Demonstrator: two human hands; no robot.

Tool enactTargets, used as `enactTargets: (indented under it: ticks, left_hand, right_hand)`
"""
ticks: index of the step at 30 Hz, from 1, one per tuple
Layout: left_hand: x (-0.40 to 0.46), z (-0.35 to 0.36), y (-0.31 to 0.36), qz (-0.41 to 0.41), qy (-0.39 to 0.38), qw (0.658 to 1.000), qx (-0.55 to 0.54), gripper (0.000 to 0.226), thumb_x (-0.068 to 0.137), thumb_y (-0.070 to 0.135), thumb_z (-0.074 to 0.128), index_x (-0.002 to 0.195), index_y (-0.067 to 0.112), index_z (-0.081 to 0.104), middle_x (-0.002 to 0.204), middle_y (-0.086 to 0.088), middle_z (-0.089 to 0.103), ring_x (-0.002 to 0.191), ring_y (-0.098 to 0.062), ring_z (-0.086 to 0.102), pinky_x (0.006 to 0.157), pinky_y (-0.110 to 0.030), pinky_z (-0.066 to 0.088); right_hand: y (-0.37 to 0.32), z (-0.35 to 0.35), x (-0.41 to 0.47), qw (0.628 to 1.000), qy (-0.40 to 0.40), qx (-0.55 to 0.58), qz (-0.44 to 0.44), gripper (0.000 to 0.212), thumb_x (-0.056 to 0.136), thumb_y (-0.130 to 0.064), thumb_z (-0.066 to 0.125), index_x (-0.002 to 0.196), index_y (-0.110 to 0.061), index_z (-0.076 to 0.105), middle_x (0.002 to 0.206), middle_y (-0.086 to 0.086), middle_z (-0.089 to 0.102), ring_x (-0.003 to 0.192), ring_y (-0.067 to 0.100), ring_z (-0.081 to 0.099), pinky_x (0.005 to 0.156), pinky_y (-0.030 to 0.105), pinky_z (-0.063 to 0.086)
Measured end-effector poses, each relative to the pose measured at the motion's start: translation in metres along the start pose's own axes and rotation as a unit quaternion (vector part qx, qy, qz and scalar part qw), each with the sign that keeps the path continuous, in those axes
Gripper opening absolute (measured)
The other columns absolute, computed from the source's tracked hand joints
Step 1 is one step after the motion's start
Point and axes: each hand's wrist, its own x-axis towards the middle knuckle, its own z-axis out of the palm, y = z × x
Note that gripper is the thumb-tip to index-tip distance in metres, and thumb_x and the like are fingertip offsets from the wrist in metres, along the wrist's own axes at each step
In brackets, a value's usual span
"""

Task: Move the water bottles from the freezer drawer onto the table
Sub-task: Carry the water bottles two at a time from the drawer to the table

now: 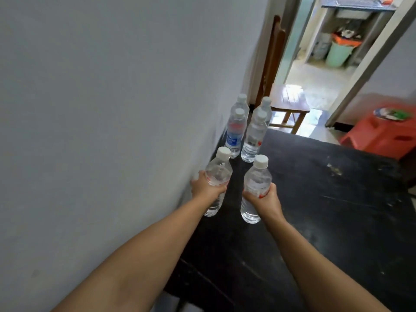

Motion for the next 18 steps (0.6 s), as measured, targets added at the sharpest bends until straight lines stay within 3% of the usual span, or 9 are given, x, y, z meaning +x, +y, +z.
enactTargets:
  ticks: [4,9,14,18]
  left_hand:
    - [0.057,0.018,0.03,-0.004,-0.003,0.999,-0.053,0.068,0.054,0.039,0.085,0.114,0.022,0.057,0.109,-0.001,0.068,0.099,-0.021,0.066,0.089,-0.034,0.054]
    - [0.101,0.042,0.053,0.04,0.01,0.995,-0.095,0.061,0.059,0.049,0.08,0.112,0.026,0.062,0.1,0.003,0.073,0.091,-0.014,0.07,0.082,-0.034,0.058]
    - [0.121,0.059,0.062,0.086,0.033,0.987,-0.132,0.032,0.065,0.028,0.081,0.093,0.023,0.066,0.085,0.001,0.075,0.079,-0.014,0.072,0.071,-0.037,0.06]
    - [0.131,0.068,0.063,0.091,0.035,0.979,-0.179,0.028,0.069,0.015,0.08,0.094,0.014,0.066,0.087,-0.004,0.074,0.079,-0.016,0.071,0.067,-0.032,0.059]
  right_hand:
    - [-0.024,0.009,0.067,1.0,-0.005,0.017,-0.007,0.064,0.07,-0.018,0.082,0.122,-0.021,0.043,0.117,0.002,0.061,0.107,0.022,0.06,0.092,0.039,0.048]
    - [-0.038,0.028,0.118,0.999,-0.007,0.041,-0.018,0.07,0.072,-0.03,0.081,0.129,-0.026,0.042,0.118,-0.002,0.061,0.105,0.018,0.061,0.082,0.031,0.046]
    - [-0.04,0.039,0.134,0.997,-0.009,0.07,-0.02,0.072,0.074,-0.032,0.082,0.132,-0.027,0.039,0.123,-0.005,0.059,0.106,0.013,0.059,0.076,0.021,0.045]
    - [-0.039,0.042,0.146,0.998,-0.007,0.065,-0.022,0.076,0.076,-0.035,0.079,0.139,-0.029,0.036,0.133,0.0,0.054,0.116,0.018,0.057,0.085,0.027,0.044]
